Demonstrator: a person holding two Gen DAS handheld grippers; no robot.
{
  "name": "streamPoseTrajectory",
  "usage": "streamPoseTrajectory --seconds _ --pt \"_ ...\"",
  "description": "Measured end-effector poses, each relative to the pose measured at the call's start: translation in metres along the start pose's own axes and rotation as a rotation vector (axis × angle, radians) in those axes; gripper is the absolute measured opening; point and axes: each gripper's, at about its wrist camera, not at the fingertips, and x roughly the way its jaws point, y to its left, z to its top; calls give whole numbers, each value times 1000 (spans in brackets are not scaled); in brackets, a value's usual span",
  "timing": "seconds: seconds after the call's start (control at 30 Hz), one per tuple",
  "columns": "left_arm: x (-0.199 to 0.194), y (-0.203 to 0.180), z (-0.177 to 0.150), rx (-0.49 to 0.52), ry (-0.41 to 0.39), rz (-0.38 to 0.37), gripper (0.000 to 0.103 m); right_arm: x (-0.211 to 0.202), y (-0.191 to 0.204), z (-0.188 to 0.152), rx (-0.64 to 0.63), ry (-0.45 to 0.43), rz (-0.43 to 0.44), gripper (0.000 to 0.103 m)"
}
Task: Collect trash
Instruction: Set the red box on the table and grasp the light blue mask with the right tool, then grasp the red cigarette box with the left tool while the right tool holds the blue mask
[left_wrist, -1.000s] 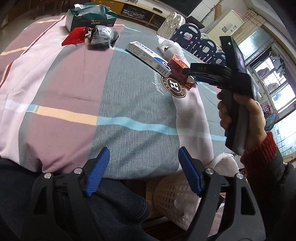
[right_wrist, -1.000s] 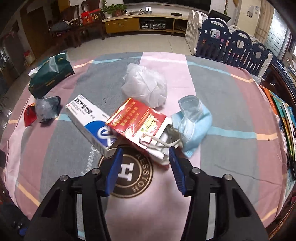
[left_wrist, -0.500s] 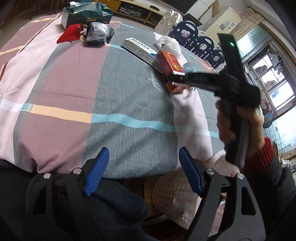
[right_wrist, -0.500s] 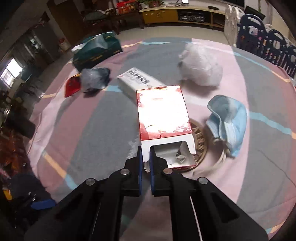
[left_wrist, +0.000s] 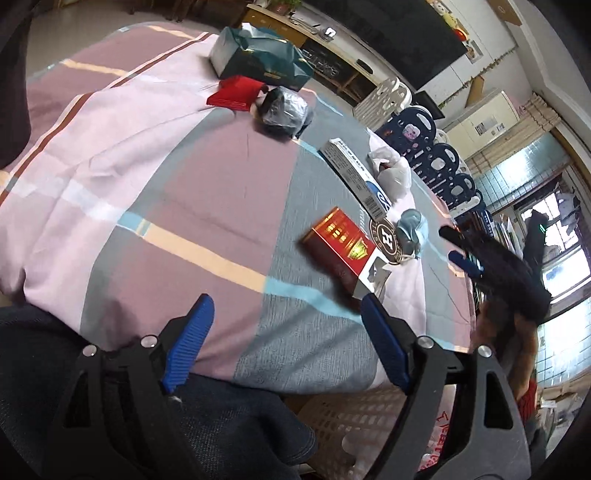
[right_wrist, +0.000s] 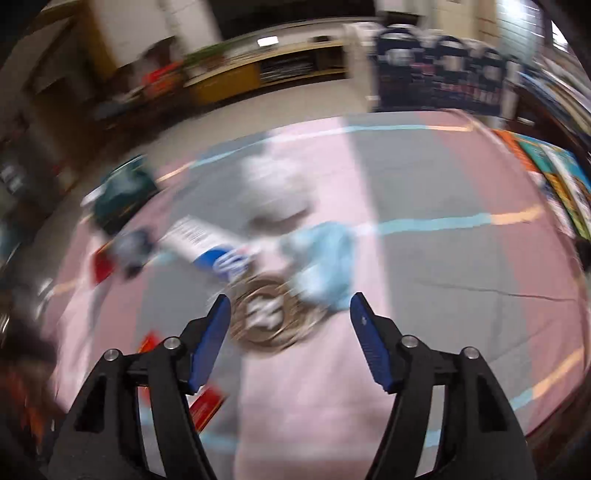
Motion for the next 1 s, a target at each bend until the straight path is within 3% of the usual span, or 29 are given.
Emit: streamPoseTrajectory --seconds 0.17,0.2,0.23,0.27,0.33,0.53,0.67,0.8,0.9,1.0 --pt "1 -5 -4 36 -2 11 82 56 -1 18 -56 52 -151 65" --pt "1 -4 -5 34 -2 10 82 64 -1 16 -74 76 -150 55" --pt "1 -3 -5 29 -1 6 82 71 3 13 -87 112 -119 25" --pt "2 -2 -5 24 0 3 82 75 5 10 -92 145 -90 17" --pt "3 0 -4 13 0 0 82 69 19 -1 -128 146 -19 13" --pt "-1 4 -4 -4 -22 -6 83 44 69 -53 -276 280 173 12" --pt "1 6 -2 -21 -13 -3 84 18 90 -87 -281 331 348 12" --pt "10 -2 6 0 11 50 90 -9 66 -90 -211 240 283 12" --pt "35 -18 13 60 114 99 91 -26 31 -92 -100 198 274 12" --pt "54 -34 17 73 140 95 91 -45 6 -100 -60 166 241 12"
